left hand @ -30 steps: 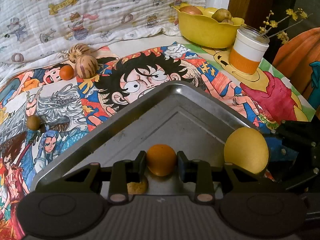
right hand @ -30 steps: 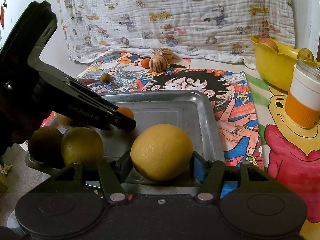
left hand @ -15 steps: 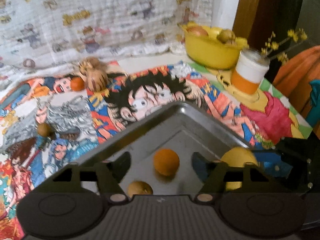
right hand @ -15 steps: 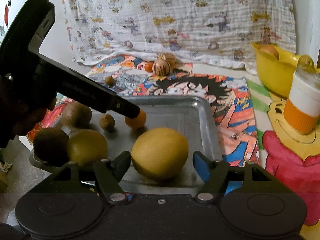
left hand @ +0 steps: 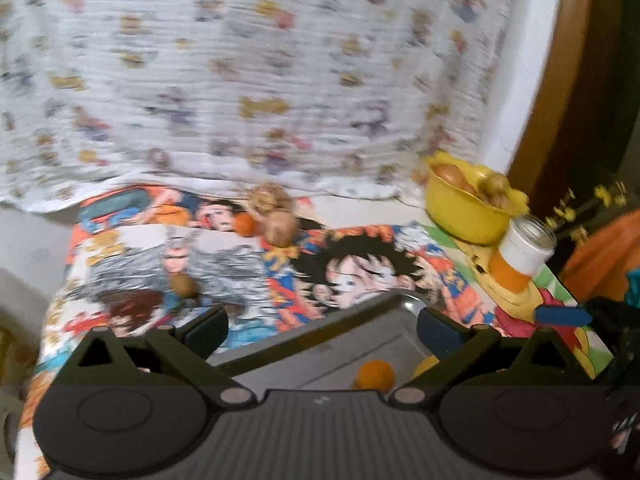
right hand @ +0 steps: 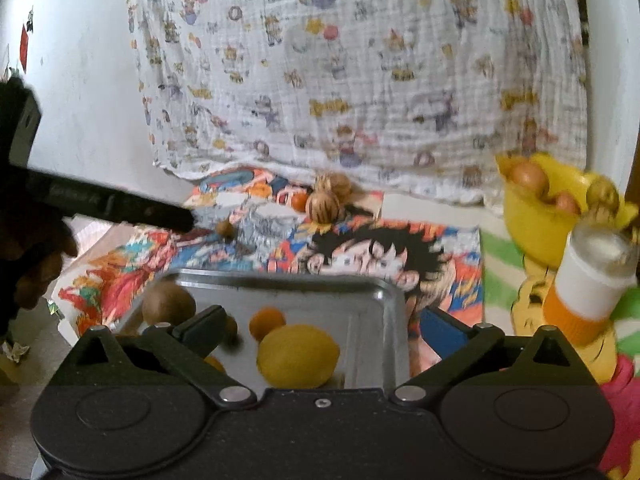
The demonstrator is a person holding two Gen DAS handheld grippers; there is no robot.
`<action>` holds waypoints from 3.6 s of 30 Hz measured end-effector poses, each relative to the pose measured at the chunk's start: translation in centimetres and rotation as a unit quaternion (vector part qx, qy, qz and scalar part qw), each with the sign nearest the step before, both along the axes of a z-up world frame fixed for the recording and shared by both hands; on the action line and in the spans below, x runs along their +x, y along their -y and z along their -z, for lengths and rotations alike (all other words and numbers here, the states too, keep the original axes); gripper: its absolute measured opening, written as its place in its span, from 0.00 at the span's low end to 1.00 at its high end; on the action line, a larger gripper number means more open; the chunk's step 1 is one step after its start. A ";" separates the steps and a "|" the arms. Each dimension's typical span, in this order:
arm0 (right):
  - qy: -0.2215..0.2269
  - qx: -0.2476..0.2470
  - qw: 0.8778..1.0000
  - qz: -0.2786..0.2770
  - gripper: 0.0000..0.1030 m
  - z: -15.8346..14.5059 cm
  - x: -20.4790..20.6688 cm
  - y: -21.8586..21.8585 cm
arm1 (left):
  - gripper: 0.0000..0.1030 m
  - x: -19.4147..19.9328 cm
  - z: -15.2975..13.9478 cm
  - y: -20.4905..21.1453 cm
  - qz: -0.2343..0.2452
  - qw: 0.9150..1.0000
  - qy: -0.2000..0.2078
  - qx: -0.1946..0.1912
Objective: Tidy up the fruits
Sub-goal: 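Move the left tool toward a small brown fruit while the right tool approaches a striped melon, then close the left gripper on the small brown fruit while the right gripper grasps the striped melon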
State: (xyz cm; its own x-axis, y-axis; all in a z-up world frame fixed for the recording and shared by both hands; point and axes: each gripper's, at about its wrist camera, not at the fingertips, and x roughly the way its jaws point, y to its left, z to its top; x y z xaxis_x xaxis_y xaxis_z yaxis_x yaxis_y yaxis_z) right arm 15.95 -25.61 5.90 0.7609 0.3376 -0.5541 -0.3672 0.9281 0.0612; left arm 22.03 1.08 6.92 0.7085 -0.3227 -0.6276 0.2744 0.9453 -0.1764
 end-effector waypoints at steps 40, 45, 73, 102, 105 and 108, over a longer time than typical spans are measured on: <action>-0.175 -0.008 0.977 -0.125 0.99 -6.4 26.3 -8.0 | 0.99 6.5 0.7 -13.3 -0.195 0.975 -0.102 -0.031; -0.163 -0.007 0.977 -0.137 0.99 -2.2 27.6 -8.5 | 0.99 8.6 3.1 -11.9 -0.176 0.977 -0.122 -0.026; -0.140 0.017 0.980 -0.139 0.89 7.6 31.0 -10.4 | 0.81 13.8 9.6 -5.9 -0.103 0.991 -0.080 0.032; -0.082 -0.068 0.992 -0.067 0.52 8.7 29.6 -12.8 | 0.33 14.2 10.6 -5.0 -0.099 0.993 -0.060 0.022; -0.088 -0.060 0.992 -0.072 0.51 8.6 29.2 -12.7 | 0.28 14.3 10.6 -5.1 -0.093 0.994 -0.063 0.016; -0.093 -0.048 0.992 -0.075 0.51 8.5 28.7 -12.4 | 0.28 14.2 10.6 -5.3 -0.089 0.994 -0.068 0.007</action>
State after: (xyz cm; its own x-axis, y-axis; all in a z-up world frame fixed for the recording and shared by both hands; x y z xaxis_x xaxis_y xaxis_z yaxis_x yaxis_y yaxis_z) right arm 44.64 -13.20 -2.57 0.5870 0.3783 -0.7158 -0.4929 0.8684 0.0547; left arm 36.27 6.34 -3.65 0.6626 -0.1905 -0.7244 0.0768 0.9793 -0.1873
